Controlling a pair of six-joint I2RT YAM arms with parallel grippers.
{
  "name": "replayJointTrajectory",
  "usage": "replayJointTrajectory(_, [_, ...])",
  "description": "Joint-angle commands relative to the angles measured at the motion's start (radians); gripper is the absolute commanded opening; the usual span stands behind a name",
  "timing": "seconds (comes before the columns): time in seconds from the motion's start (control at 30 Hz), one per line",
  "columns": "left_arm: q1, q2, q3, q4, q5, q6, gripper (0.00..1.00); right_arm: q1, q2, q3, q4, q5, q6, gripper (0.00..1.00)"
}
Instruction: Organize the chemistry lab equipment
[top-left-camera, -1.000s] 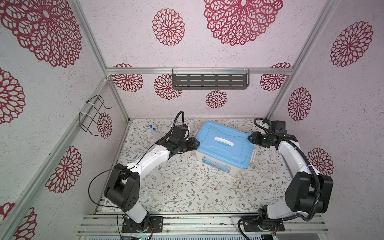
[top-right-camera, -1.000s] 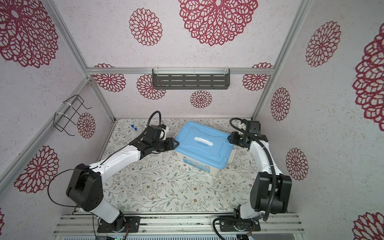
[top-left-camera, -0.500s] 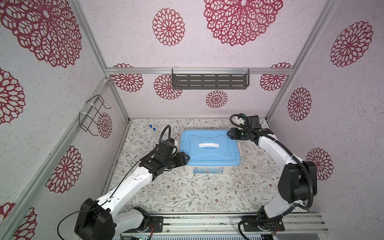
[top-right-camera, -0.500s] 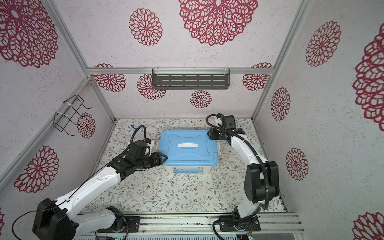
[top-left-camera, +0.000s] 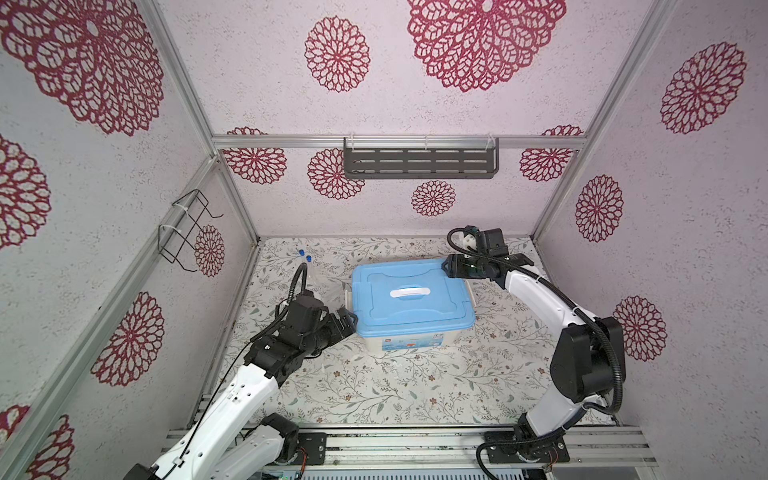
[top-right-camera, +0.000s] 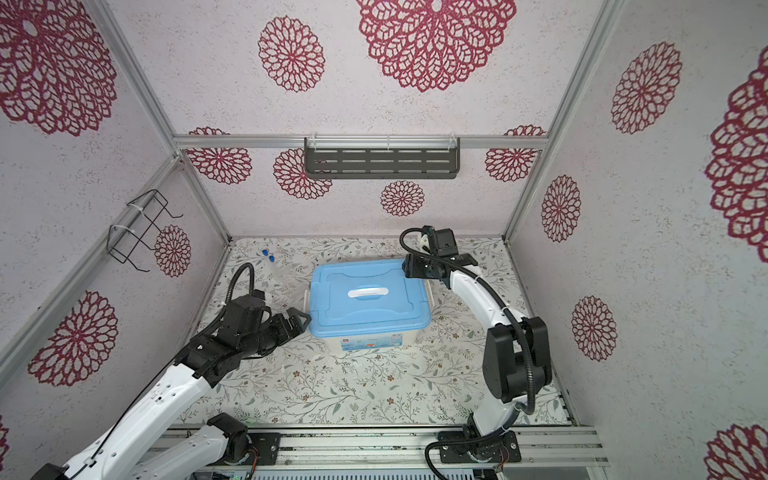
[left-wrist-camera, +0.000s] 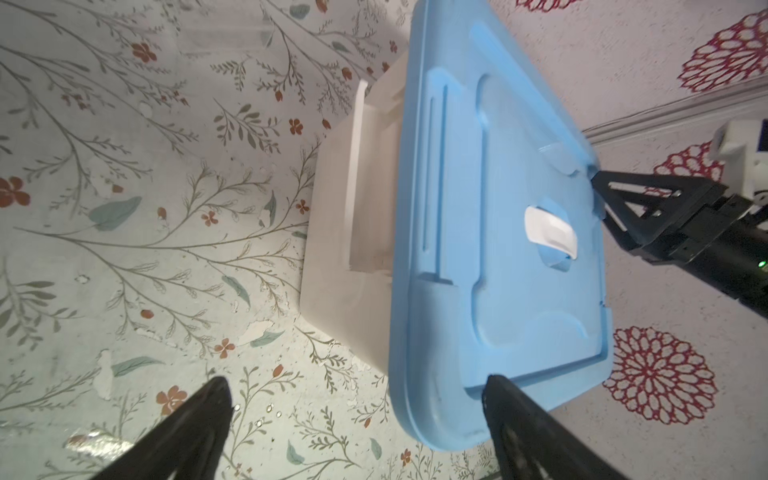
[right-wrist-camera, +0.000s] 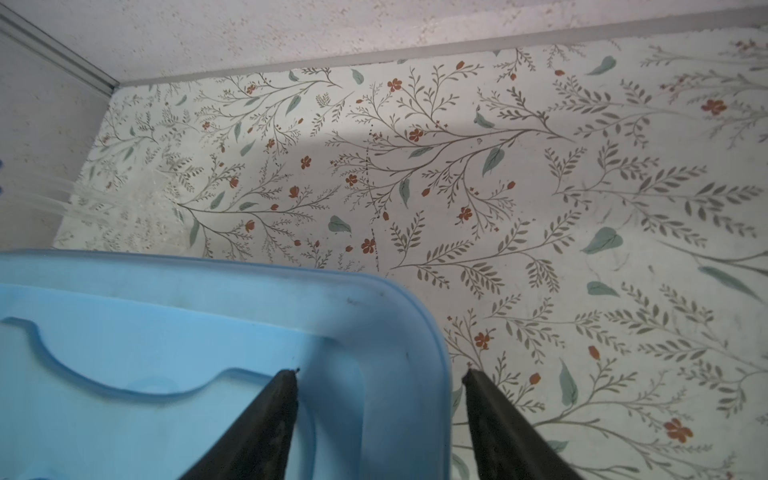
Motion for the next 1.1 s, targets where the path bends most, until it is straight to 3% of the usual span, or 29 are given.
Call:
replayJointTrajectory(0.0, [0.043, 0.049, 0.074, 0.001, 0.036, 0.018, 0.97, -0.046, -0.127, -0.018, -0.015, -0.078, 0.033, 0.75])
replayJointTrajectory(0.17, [0.152, 0.185, 0.116, 0.113, 0.287, 0.033, 0.97, -0.142, -0.241, -0.181, -0.001, -0.260, 0.041, 0.78])
replayJointTrajectory(0.27, [0.162, 0.204, 0.114, 0.175, 0.276, 0.054, 0.98, -0.184, -0.290, -0.281, -0.001, -0.373, 0.051, 0.93])
replayJointTrajectory(0.47, [0.195, 0.300, 0.084, 0.255, 0.335, 0.068, 0.97, -0.194, -0.290, -0.366, 0.014, -0.470, 0.051, 0.92])
replayJointTrajectory(0.63, [0.225, 0.355, 0.021, 0.426, 0.448, 0.037, 0.98, -0.196, -0.226, -0.385, 0.097, -0.591, 0.090, 0.87])
replayJointTrajectory(0.8, [0.225, 0.443, 0.060, 0.468, 0.491, 0.071, 0.98, -0.195, -0.228, -0.386, 0.132, -0.587, 0.095, 0.80])
replayJointTrajectory(0.97, [0.212, 0.476, 0.063, 0.505, 0.488, 0.083, 0.88, -0.151, -0.245, -0.338, 0.033, -0.432, 0.015, 0.73])
replayJointTrajectory(1.07, [0.200, 0.476, 0.103, 0.435, 0.453, 0.138, 0.83, -0.128, -0.259, -0.323, 0.011, -0.365, 0.004, 0.68])
